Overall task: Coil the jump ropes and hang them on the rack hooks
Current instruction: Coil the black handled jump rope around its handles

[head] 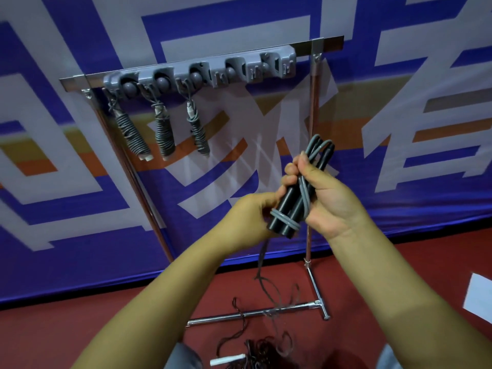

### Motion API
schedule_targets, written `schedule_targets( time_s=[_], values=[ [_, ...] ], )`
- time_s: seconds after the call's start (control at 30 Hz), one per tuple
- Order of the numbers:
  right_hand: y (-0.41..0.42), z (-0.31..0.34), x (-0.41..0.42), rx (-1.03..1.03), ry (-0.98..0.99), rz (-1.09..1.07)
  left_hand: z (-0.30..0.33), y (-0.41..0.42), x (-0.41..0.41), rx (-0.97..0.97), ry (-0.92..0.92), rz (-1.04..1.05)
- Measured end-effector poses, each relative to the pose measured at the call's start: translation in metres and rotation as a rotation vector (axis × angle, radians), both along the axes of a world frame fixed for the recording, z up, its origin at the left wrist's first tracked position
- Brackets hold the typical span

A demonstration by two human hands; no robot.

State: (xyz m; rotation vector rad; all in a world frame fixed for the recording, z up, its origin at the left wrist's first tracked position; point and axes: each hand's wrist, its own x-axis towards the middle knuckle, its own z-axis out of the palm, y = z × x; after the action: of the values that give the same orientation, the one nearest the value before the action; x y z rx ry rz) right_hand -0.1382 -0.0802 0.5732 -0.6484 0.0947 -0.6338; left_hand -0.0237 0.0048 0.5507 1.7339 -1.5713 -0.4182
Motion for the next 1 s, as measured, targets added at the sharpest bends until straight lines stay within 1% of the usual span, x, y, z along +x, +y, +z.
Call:
schedule_targets(
  time_s=[0.07,0.13,0.2,0.23,0.4,0.43,0.53,0.6,0.73,0.87,0.93,1.0],
  values=[
    [-0.002,-0.001,-0.001,0.0,0.031,0.028,-0.001,-0.003,0.005,-0.063,-0.144,0.046],
    [-0.003,0.0,-0.003,-0.008,0.057,0.039,0.0,-0.003,0.01,-0.103,-0.26,0.032],
    [-0.006,0.001,-0.005,-0.019,0.089,0.038,0.003,-0.001,0.01,-0.14,-0.338,-0.026],
    [-0.007,0.002,-0.006,-0.023,0.108,0.036,0.004,0.0,0.011,-0.135,-0.345,-0.038],
    [-0.005,0.0,-0.012,-0.09,0.174,0.014,0.004,0.005,0.013,-0.019,-0.2,-0.062],
    [-0.004,-0.001,-0.013,-0.124,0.185,-0.005,0.006,0.006,0.012,0.007,-0.154,-0.05],
    [-0.002,-0.002,-0.015,-0.249,0.235,-0.095,0.013,0.01,0.007,0.152,0.075,-0.001],
    [-0.001,-0.003,-0.016,-0.305,0.242,-0.134,0.016,0.011,0.003,0.209,0.128,0.008],
    [0.0,-0.005,-0.016,-0.414,0.262,-0.247,0.016,0.01,0.003,0.16,0.241,0.058],
    [0.001,-0.009,-0.015,-0.464,0.267,-0.329,0.013,0.014,-0.003,0.118,0.298,0.104],
    [0.002,-0.011,-0.014,-0.471,0.258,-0.364,0.011,0.016,-0.008,0.098,0.292,0.14],
    [0.003,-0.012,-0.012,-0.464,0.251,-0.395,0.008,0.016,-0.014,0.068,0.203,0.194]
  ],
)
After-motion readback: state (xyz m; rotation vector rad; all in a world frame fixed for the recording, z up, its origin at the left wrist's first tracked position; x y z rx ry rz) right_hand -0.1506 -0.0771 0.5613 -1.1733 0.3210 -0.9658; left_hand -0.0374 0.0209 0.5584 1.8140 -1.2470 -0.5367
